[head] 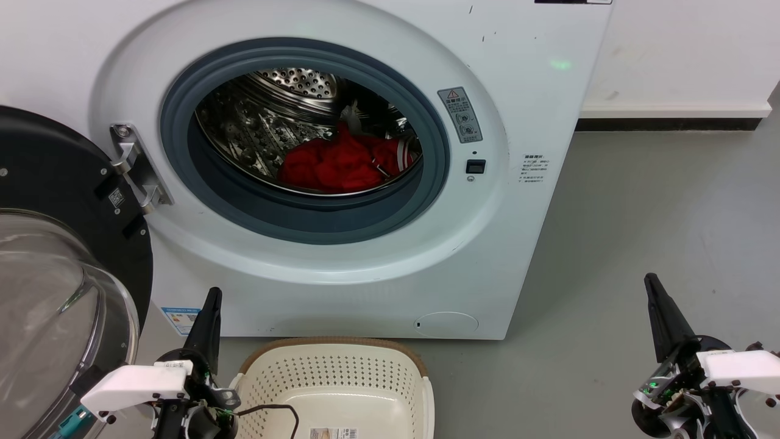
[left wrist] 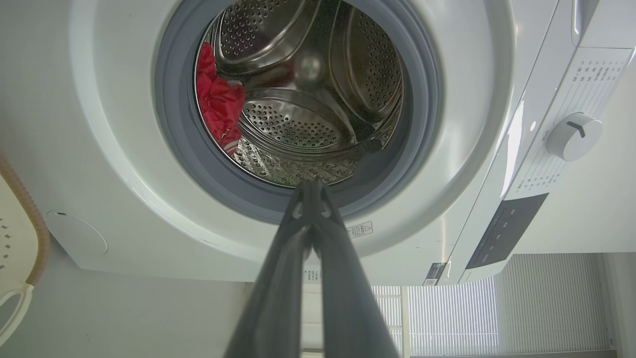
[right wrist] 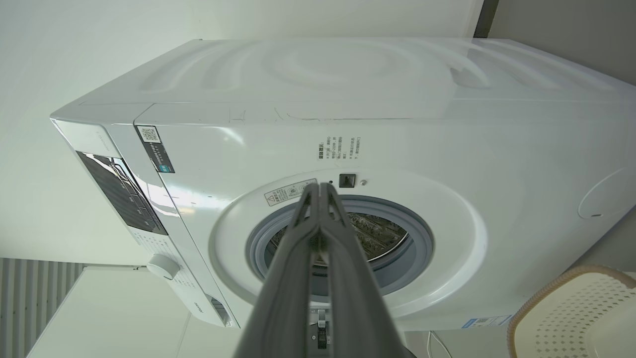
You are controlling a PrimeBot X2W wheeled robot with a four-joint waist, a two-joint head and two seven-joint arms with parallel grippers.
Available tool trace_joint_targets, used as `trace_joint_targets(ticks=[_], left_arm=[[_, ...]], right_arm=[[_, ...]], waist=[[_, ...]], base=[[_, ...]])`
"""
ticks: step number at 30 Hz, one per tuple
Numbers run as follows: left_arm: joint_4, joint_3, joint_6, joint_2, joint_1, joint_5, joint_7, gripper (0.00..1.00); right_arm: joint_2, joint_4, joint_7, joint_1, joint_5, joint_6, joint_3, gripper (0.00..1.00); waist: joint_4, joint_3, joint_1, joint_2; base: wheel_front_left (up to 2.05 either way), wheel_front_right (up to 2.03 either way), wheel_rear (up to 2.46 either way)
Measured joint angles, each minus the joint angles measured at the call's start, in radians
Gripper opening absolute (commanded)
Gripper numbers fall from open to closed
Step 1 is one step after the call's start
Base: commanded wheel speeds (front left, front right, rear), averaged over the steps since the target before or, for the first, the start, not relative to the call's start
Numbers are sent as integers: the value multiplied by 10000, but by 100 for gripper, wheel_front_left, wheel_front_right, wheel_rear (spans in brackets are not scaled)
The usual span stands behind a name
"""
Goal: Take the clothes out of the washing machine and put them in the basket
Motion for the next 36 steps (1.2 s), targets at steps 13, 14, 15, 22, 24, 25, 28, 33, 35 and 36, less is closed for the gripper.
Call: trace_joint_targets(ticks=[13, 14, 15, 22, 24, 25, 28, 33, 35, 36], left_arm=[[173, -29, 4, -15, 119, 0, -4, 100], [267, -42, 4, -23, 225, 0, -13, 100], [370, -52, 4, -29, 320, 0, -17, 100], [456, -184, 6, -42, 587, 104, -276, 100], [412, -230, 6, -44, 587, 188, -382, 100], [395, -240, 6, -46, 587, 251, -418, 100], [278, -242, 6, -44, 587, 464, -571, 100], [169, -111, 6, -42, 588, 976, -786, 100], [142, -67, 6, -42, 589, 1141, -865, 100], [121, -61, 6, -42, 589, 1151, -928, 100]], right_arm=[[2, 165, 0, 113, 0, 0, 6, 100], [2, 259, 0, 202, 0, 0, 12, 100], [4, 343, 0, 294, 0, 0, 10, 100], [6, 439, -261, 560, -102, 0, 92, 100], [6, 407, -362, 574, -176, 0, 102, 100], [6, 387, -410, 587, -217, 0, 104, 100], [6, 349, -545, 620, -451, 0, 90, 100], [8, 341, -782, 639, -1058, 0, 58, 100], [6, 339, -857, 639, -1578, 0, 0, 100], [8, 336, -897, 639, -1850, 0, -29, 100]], waist=[[0, 0, 0, 0], [0, 0, 0, 0], [-1, 0, 0, 0], [-7, 7, 0, 0], [-10, 9, 0, 0], [-11, 10, 0, 0], [-15, 14, 0, 0], [-21, 19, 0, 0], [-25, 19, 0, 0], [-28, 19, 0, 0]], base=[[0, 0, 0], [0, 0, 0], [0, 0, 0], [0, 0, 0], [0, 0, 0], [0, 0, 0], [0, 0, 0], [0, 0, 0], [0, 0, 0], [0, 0, 0]])
